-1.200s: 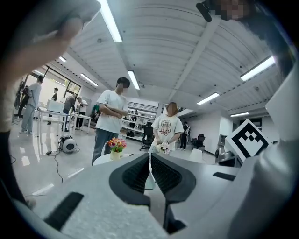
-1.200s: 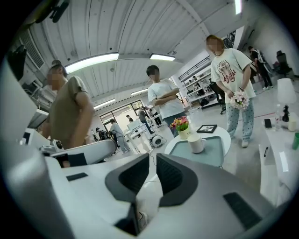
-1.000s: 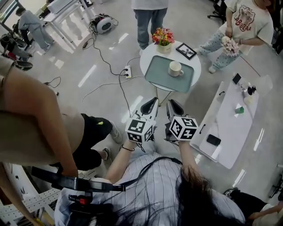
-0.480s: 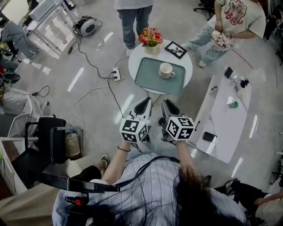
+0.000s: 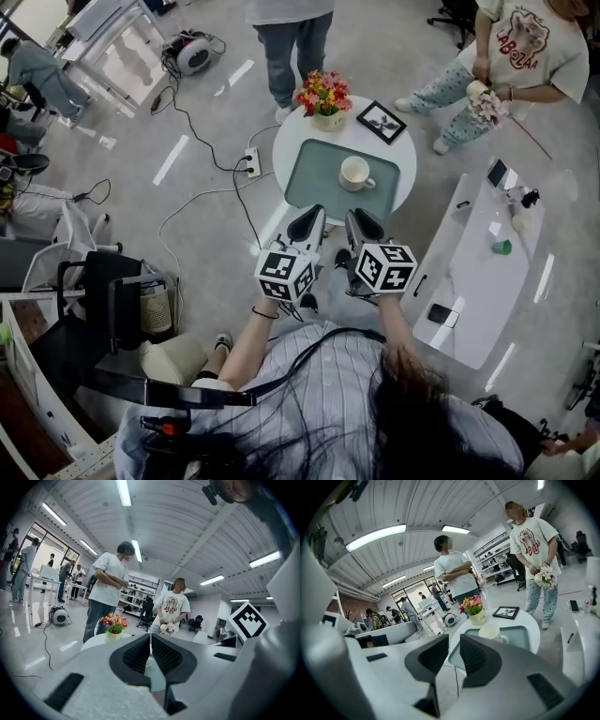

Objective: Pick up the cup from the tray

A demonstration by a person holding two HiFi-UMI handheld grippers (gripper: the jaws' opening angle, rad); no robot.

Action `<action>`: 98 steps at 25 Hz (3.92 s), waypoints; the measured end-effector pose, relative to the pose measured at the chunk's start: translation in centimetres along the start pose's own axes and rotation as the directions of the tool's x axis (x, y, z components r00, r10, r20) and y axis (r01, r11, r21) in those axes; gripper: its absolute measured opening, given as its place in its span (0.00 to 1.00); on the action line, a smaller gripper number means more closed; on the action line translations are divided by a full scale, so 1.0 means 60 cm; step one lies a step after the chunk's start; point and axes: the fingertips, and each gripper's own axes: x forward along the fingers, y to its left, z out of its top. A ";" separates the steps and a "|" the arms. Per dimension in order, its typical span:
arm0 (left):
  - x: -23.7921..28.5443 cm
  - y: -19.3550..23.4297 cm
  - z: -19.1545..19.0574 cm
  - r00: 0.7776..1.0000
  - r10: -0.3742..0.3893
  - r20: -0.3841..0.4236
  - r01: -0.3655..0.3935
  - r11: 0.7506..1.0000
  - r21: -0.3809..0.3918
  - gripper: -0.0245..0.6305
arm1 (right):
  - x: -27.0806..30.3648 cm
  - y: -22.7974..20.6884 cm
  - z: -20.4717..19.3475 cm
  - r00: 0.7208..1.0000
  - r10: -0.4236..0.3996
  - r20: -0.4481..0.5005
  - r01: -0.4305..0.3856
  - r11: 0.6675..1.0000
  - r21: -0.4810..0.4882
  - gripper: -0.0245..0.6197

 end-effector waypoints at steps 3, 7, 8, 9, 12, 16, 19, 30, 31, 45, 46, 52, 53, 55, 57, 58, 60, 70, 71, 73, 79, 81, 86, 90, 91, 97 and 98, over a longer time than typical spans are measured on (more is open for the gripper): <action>0.047 0.014 0.011 1.000 0.016 0.008 -0.016 1.000 -0.010 0.07 | 0.033 -0.031 0.025 1.000 0.014 -0.015 -0.014 1.000 0.005 0.13; 0.096 0.029 0.014 0.999 0.042 -0.010 -0.043 0.999 -0.021 0.07 | 0.069 -0.064 0.047 0.998 0.042 -0.041 -0.043 0.999 -0.003 0.13; 0.103 0.032 0.012 0.999 0.050 -0.018 -0.050 0.998 -0.025 0.07 | 0.074 -0.071 0.049 0.997 0.053 -0.046 -0.053 0.999 -0.003 0.13; 0.110 0.034 0.010 0.998 0.055 -0.026 -0.056 0.998 -0.029 0.07 | 0.079 -0.078 0.052 0.997 0.064 -0.051 -0.065 0.998 -0.003 0.13; 0.132 0.041 0.006 0.997 0.065 -0.038 -0.066 0.997 -0.036 0.07 | 0.093 -0.106 0.061 0.995 0.078 -0.059 -0.078 0.997 0.003 0.13; 0.150 0.047 -0.006 0.994 0.091 -0.064 -0.094 0.995 -0.047 0.07 | 0.110 -0.145 0.053 0.990 0.075 -0.120 -0.072 0.997 0.033 0.14; 0.164 0.049 -0.015 0.991 0.104 -0.081 -0.109 0.993 -0.054 0.07 | 0.125 -0.167 0.043 0.982 0.097 -0.163 -0.092 0.995 0.036 0.24; 0.210 0.048 -0.033 0.986 0.116 -0.115 -0.125 0.990 -0.068 0.07 | 0.179 -0.192 -0.008 0.934 0.193 -0.301 -0.241 0.961 -0.132 0.55; 0.211 0.050 -0.033 0.986 0.120 -0.117 -0.128 0.989 -0.069 0.07 | 0.184 -0.194 -0.014 0.930 0.192 -0.314 -0.249 0.957 -0.150 0.56; 0.233 0.057 -0.052 0.982 0.089 -0.169 -0.098 0.994 -0.045 0.07 | 0.247 -0.225 -0.084 0.919 0.058 -0.389 -0.216 0.901 -0.375 0.64; 0.234 0.060 -0.055 0.981 0.085 -0.176 -0.094 0.995 -0.045 0.07 | 0.252 -0.225 -0.090 0.917 0.049 -0.395 -0.216 0.894 -0.393 0.64; 0.246 0.079 -0.065 0.977 0.052 -0.207 -0.063 0.997 -0.047 0.07 | 0.279 -0.234 -0.106 0.916 0.000 -0.400 -0.186 0.885 -0.427 0.65; 0.250 0.086 -0.066 0.977 0.051 -0.209 -0.063 0.997 -0.052 0.07 | 0.282 -0.232 -0.104 0.915 0.001 -0.402 -0.186 0.887 -0.422 0.65; 0.257 0.095 -0.072 0.975 0.049 -0.215 -0.064 0.996 -0.066 0.07 | 0.286 -0.229 -0.101 0.914 0.001 -0.406 -0.189 0.886 -0.423 0.65; 0.260 0.098 -0.078 0.974 0.041 -0.224 -0.060 0.995 -0.078 0.07 | 0.288 -0.227 -0.098 0.917 0.002 -0.400 -0.189 0.883 -0.429 0.65; 0.261 0.103 -0.080 0.973 0.039 -0.228 -0.059 0.995 -0.080 0.07 | 0.293 -0.225 -0.096 0.918 0.006 -0.396 -0.191 0.883 -0.429 0.65; 0.264 0.114 -0.083 0.971 0.042 -0.234 -0.064 0.994 -0.086 0.07 | 0.301 -0.220 -0.094 0.919 0.015 -0.394 -0.196 0.885 -0.423 0.65; 0.273 0.137 -0.104 0.961 0.037 -0.275 -0.072 0.990 -0.118 0.07 | 0.317 -0.227 -0.105 0.919 -0.016 -0.395 -0.184 0.867 -0.463 0.68; 0.274 0.139 -0.103 0.961 0.037 -0.275 -0.072 0.990 -0.119 0.07 | 0.319 -0.226 -0.102 0.924 -0.018 -0.381 -0.174 0.869 -0.463 0.68; 0.277 0.143 -0.103 0.960 0.036 -0.276 -0.072 0.990 -0.121 0.07 | 0.323 -0.227 -0.097 0.932 -0.025 -0.360 -0.157 0.871 -0.466 0.68; 0.277 0.159 -0.103 0.959 0.047 -0.279 -0.082 0.990 -0.115 0.07 | 0.327 -0.231 -0.095 0.927 -0.051 -0.372 -0.142 0.869 -0.473 0.68; 0.275 0.158 -0.104 0.959 0.047 -0.280 -0.082 0.990 -0.116 0.07 | 0.322 -0.237 -0.095 0.928 -0.066 -0.367 -0.119 0.880 -0.459 0.68; 0.266 0.163 -0.105 0.957 0.055 -0.283 -0.091 0.989 -0.115 0.07 | 0.305 -0.245 -0.073 0.948 -0.106 -0.301 -0.009 0.934 -0.357 0.68; 0.273 0.148 -0.106 0.961 0.044 -0.274 -0.078 0.990 -0.114 0.07 | 0.285 -0.241 -0.046 0.954 -0.089 -0.285 -0.012 0.942 -0.334 0.68; 0.273 0.143 -0.106 0.962 0.043 -0.270 -0.076 0.990 -0.115 0.07 | 0.280 -0.240 -0.039 0.955 -0.087 -0.283 -0.013 0.943 -0.334 0.68; 0.275 0.114 -0.097 0.971 0.046 -0.235 -0.074 0.991 -0.109 0.07 | 0.245 -0.236 -0.003 0.958 -0.081 -0.273 0.003 0.961 -0.276 0.68; 0.275 0.112 -0.093 0.973 0.056 -0.223 -0.081 0.991 -0.108 0.07 | 0.241 -0.234 0.004 0.959 -0.079 -0.272 0.002 0.962 -0.273 0.68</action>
